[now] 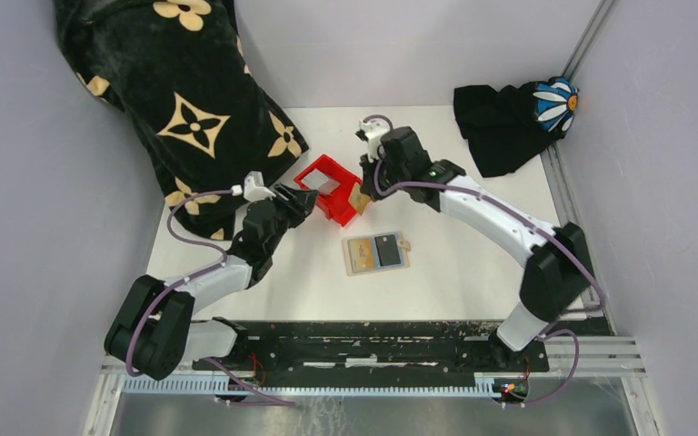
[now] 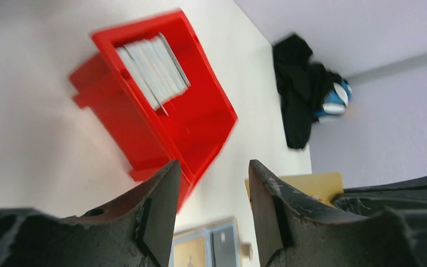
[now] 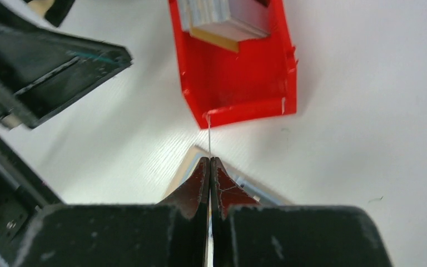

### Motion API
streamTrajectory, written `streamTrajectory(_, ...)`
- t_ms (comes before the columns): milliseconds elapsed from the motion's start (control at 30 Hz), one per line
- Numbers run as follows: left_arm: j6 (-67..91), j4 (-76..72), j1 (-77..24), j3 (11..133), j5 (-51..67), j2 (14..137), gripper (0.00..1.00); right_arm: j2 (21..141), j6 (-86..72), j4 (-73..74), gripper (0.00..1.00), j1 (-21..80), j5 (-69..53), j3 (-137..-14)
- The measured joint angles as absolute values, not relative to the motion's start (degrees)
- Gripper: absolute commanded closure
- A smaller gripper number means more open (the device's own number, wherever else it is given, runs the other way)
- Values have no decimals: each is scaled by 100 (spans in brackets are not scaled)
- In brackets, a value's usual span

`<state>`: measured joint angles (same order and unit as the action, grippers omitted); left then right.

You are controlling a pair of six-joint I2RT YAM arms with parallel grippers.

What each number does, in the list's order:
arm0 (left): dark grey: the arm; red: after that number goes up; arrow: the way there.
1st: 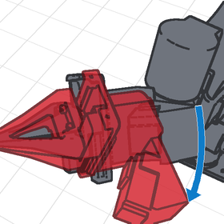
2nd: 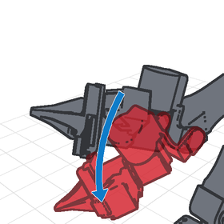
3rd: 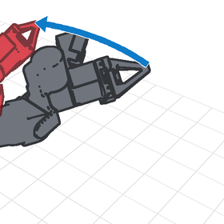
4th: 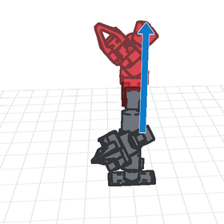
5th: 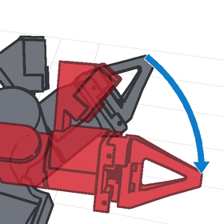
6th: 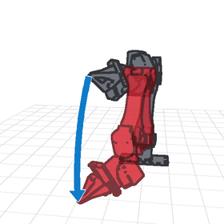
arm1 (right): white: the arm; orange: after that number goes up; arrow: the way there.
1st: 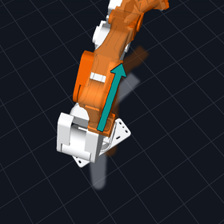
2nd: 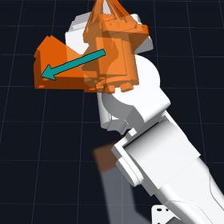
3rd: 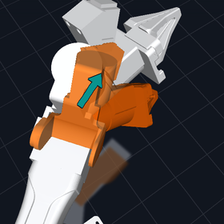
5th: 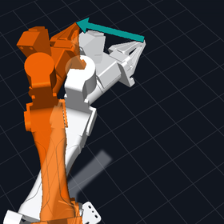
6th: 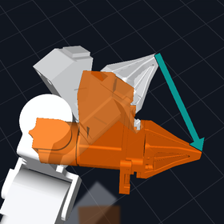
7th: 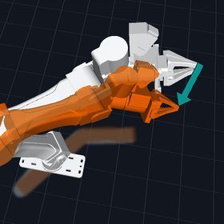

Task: Put the credit cards into the card holder
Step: Pick up the credit card from the storage box.

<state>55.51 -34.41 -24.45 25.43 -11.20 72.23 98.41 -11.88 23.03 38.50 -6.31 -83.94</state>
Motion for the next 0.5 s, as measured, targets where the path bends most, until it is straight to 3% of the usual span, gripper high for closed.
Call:
streamTrajectory(200,5280,-4108,-2475,2287,506,7277,47,8519,-1503,2274,99,3879,-1160,-7081)
streamTrajectory(500,4825,-5103,-2652,2001,2377,7474,47,8020,-2143,2324,99,3872,-2008,-6134)
